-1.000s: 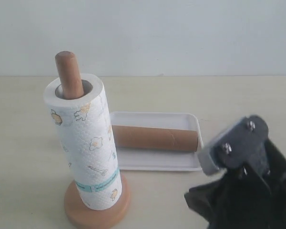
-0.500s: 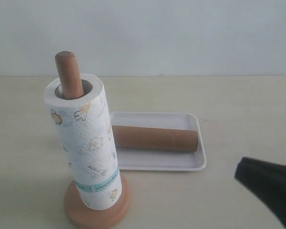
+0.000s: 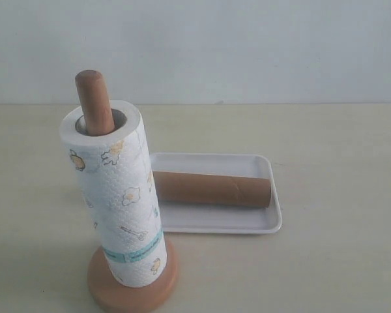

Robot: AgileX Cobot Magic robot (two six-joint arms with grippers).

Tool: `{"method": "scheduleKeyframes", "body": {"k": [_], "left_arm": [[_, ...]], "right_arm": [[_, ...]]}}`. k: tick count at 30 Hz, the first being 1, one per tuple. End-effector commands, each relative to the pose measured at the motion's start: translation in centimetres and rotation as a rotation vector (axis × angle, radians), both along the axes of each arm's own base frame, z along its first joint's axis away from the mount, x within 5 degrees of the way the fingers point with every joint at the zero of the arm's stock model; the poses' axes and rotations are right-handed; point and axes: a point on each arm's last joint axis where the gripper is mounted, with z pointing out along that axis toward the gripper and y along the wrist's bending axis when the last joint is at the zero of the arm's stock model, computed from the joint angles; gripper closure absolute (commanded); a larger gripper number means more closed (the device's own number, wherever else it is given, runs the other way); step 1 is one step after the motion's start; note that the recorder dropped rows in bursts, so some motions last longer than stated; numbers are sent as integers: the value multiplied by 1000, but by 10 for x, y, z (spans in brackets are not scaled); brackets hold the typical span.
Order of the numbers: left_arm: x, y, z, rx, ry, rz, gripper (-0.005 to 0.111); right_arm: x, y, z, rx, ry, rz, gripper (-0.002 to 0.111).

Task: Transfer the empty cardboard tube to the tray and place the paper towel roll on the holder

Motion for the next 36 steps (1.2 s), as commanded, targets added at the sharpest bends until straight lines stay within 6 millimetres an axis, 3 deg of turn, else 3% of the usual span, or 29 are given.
{"method": "scheduleKeyframes", "body": {"k": [1, 12, 18, 20, 23, 26, 36], "left_arm": [[0, 0, -1, 4, 1, 4, 103], [0, 0, -1, 4, 1, 4, 103], [0, 0, -1, 4, 1, 4, 103], [0, 0, -1, 4, 1, 4, 103], [0, 0, -1, 4, 1, 4, 103], [0, 0, -1, 4, 1, 4, 103], [0, 0, -1, 4, 1, 4, 103]], "right_arm": [[-4, -5, 0, 54, -15, -54, 104], [-1, -9, -7, 36, 59, -105, 104], [2, -15, -17, 105, 199, -165, 104], [3, -16, -25, 12, 257, -196, 104], [1, -11, -37, -330, 297, -165, 104], [-1, -11, -46, -405, 377, -141, 104], [0, -14, -47, -463, 378, -179, 104]]}}
